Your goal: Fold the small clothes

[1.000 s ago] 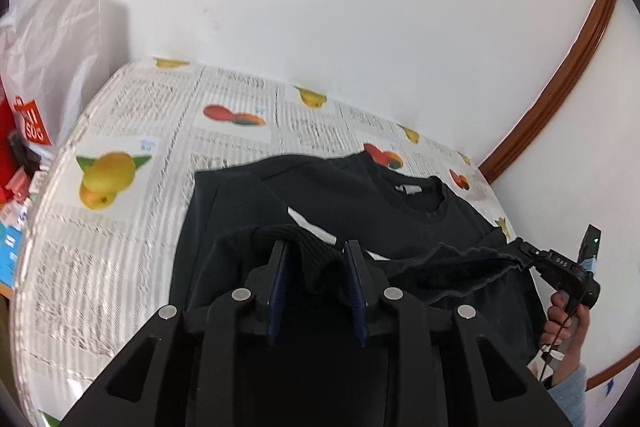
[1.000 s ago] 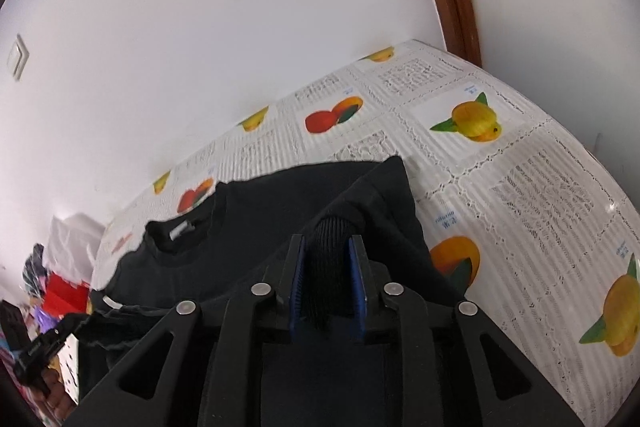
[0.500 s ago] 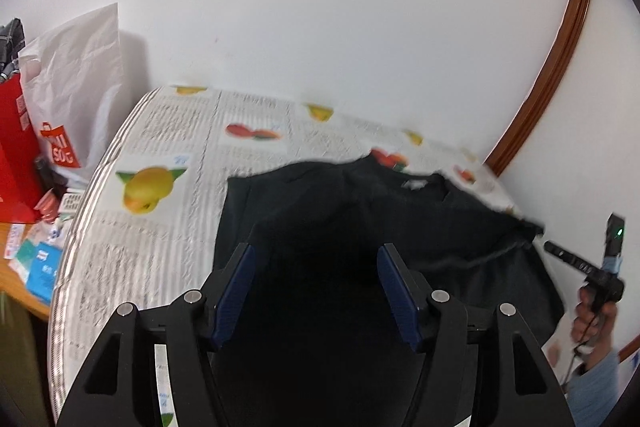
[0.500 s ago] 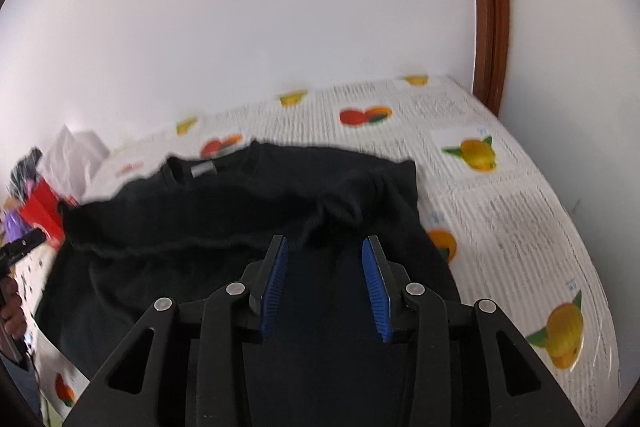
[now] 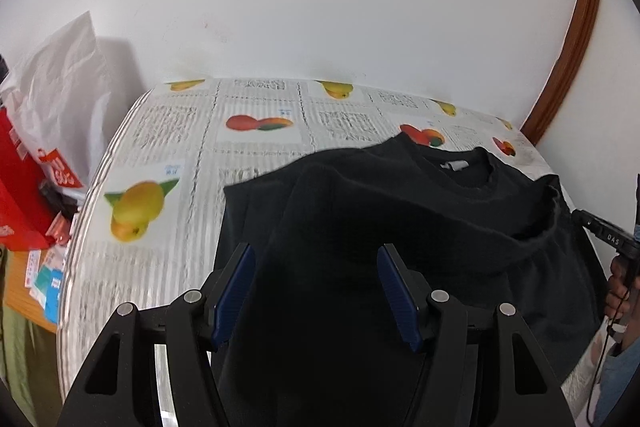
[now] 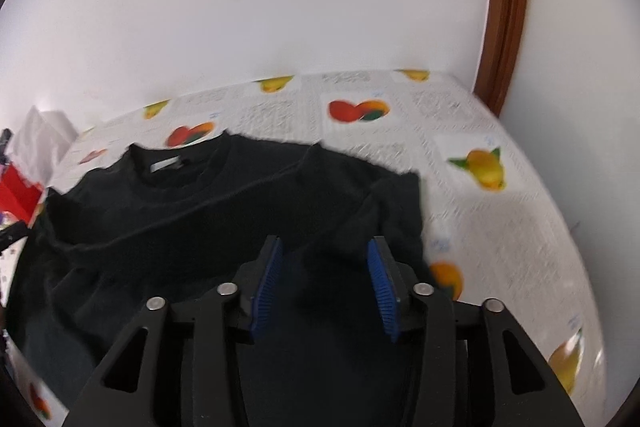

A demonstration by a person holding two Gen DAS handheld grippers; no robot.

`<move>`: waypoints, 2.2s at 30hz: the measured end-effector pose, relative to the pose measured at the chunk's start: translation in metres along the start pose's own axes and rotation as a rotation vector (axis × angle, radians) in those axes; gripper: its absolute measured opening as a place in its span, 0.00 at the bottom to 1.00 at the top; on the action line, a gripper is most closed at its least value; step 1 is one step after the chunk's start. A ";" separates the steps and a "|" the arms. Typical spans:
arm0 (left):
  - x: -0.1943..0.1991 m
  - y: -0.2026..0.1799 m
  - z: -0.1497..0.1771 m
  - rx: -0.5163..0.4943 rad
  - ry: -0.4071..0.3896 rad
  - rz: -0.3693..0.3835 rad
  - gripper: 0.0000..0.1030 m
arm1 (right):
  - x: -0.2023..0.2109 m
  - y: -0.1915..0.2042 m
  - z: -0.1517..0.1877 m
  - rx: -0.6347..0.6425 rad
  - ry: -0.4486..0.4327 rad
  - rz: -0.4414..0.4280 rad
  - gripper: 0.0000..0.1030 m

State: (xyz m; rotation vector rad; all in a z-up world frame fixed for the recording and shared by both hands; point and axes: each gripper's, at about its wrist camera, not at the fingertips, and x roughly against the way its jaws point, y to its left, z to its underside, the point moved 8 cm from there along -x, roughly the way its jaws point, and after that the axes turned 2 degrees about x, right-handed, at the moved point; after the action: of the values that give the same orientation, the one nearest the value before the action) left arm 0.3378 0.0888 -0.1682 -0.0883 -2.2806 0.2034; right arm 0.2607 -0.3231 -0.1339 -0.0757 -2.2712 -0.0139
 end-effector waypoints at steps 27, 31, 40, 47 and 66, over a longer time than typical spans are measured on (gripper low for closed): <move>-0.043 0.027 -0.004 0.034 0.008 -0.041 0.09 | -0.070 -0.025 -0.024 -0.045 0.011 0.048 0.18; -0.040 0.026 -0.004 0.047 0.023 -0.039 0.11 | -0.062 -0.028 -0.021 -0.075 0.032 0.053 0.23; -0.006 0.023 0.003 0.049 0.008 -0.053 0.17 | 0.003 0.013 -0.011 -0.019 -0.017 0.026 0.39; 0.031 0.023 0.022 0.064 -0.018 -0.049 0.38 | 0.040 0.055 0.012 0.018 -0.038 0.000 0.44; 0.092 0.057 0.144 0.167 0.061 0.048 0.62 | 0.022 0.180 0.100 0.172 0.074 -0.061 0.44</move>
State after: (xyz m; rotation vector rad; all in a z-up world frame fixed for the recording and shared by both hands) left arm 0.1690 0.1402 -0.2031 -0.0615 -2.1932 0.4092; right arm 0.1809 -0.1386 -0.1849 0.0841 -2.1908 0.1440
